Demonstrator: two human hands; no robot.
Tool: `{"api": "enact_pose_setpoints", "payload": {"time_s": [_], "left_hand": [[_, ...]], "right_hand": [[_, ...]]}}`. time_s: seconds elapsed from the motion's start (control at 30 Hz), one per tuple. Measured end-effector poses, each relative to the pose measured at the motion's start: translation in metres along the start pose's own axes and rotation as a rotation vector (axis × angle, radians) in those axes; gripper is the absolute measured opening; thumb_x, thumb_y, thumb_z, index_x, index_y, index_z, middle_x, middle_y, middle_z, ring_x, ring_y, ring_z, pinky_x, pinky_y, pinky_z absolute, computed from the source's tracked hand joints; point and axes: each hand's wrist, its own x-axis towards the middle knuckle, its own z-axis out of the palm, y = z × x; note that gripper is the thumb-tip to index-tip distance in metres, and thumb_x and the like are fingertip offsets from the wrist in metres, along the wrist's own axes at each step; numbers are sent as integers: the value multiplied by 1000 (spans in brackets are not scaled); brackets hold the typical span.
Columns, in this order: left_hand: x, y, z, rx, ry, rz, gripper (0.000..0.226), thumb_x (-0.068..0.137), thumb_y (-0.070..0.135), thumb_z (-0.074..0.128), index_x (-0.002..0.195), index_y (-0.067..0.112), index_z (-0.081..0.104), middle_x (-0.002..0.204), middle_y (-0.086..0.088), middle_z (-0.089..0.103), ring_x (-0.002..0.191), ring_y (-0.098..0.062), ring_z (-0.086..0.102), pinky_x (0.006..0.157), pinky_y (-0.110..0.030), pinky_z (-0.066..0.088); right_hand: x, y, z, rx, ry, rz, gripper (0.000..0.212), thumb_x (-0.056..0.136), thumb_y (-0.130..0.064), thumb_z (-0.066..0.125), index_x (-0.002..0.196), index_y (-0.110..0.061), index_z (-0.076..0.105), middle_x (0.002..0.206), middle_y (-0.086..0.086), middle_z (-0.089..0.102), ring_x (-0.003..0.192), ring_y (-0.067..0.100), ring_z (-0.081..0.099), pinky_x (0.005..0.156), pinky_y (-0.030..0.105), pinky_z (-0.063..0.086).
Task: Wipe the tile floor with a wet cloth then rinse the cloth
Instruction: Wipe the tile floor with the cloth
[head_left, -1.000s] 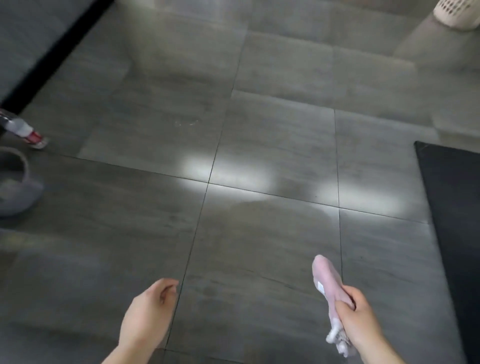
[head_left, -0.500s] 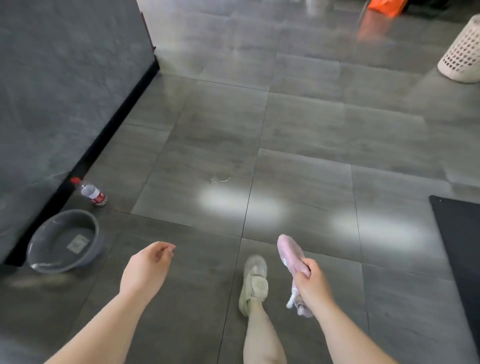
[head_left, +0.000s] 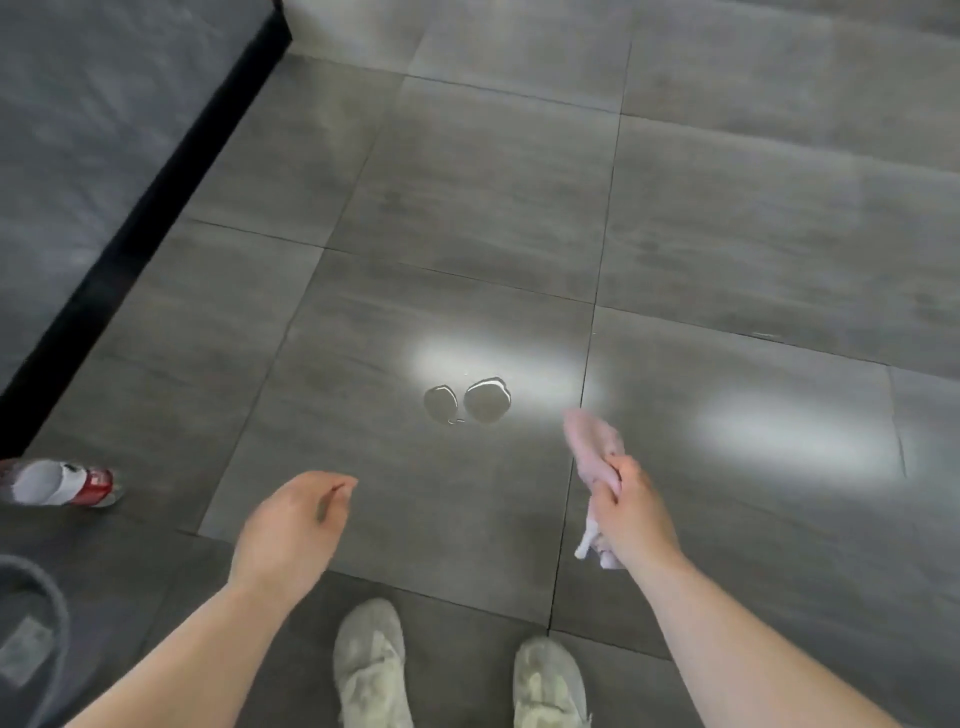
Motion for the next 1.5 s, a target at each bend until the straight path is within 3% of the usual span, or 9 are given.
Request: {"api": "enact_pose_setpoints", "payload": {"time_s": [0.1, 0.2, 0.37, 0.57, 0.73, 0.83, 1.03, 1.33, 1.5], "left_hand": [[78, -41, 53, 48, 7, 103, 31, 91, 20, 44, 105, 2, 65, 114, -17, 65, 108, -32, 58, 93, -37, 42], [149, -92, 120, 109, -9, 199, 47, 78, 27, 39, 99, -4, 67, 105, -24, 68, 98, -39, 64, 90, -45, 47], [234, -152, 217, 225, 48, 88, 53, 89, 26, 50, 138, 16, 33, 153, -12, 18, 137, -33, 27, 111, -43, 20], [255, -178, 249, 340, 26, 37, 60, 93, 45, 25, 144, 21, 5, 155, -7, -5, 143, -22, -7, 114, -38, -8], [258, -184, 256, 393, 77, 117, 77, 89, 57, 3, 129, 6, 46, 134, -27, 47, 126, -36, 35, 111, -30, -3], [257, -188, 259, 399, 79, 127, 74, 90, 53, 2, 124, 6, 48, 126, -28, 54, 120, -32, 32, 100, -42, 15], [260, -191, 260, 403, 124, 132, 71, 90, 53, 1, 123, 8, 45, 126, -28, 53, 120, -31, 29, 99, -44, 16], [260, -190, 257, 366, 61, 104, 66, 90, 53, 0, 128, 12, 36, 131, -24, 51, 124, -31, 27, 112, -32, -8], [261, -192, 256, 387, 89, 112, 66, 90, 54, 0, 129, 14, 35, 132, -22, 51, 125, -30, 27, 113, -33, -9]], "right_hand": [[70, 1, 60, 7, 91, -26, 36, 94, -12, 39, 130, -11, 45, 126, 15, 54, 98, 33, 58, 76, 35, 49], [140, 9, 112, 171, 175, 70, 29, 94, -10, 36, 121, -6, 48, 83, 12, 59, 58, 27, 57, 43, 24, 44], [242, 44, 160, 252, 381, 197, 30, 95, -11, 34, 120, 1, 44, 119, 27, 55, 108, 42, 52, 88, 40, 41], [246, 69, 173, 174, 294, -24, 42, 83, -27, 35, 111, 2, 47, 97, 17, 52, 90, 35, 51, 73, 32, 34], [259, 35, 223, -72, 312, -312, 43, 77, -24, 35, 96, 4, 61, 98, 28, 61, 96, 43, 57, 75, 29, 39], [259, -16, 298, -373, 224, -582, 46, 75, -31, 41, 105, -9, 68, 113, 22, 67, 104, 47, 61, 80, 51, 52], [281, -50, 323, -594, 32, -987, 45, 77, -41, 38, 108, -29, 68, 126, 9, 63, 114, 36, 59, 85, 54, 47], [362, 7, 180, -333, 415, 36, 60, 92, -34, 30, 146, -8, 18, 156, 20, 4, 143, 36, 2, 115, 48, 4], [336, -83, 282, -493, 158, -441, 56, 95, -24, 39, 147, -21, 16, 158, 8, -2, 143, 34, -3, 115, 51, 4]]}}
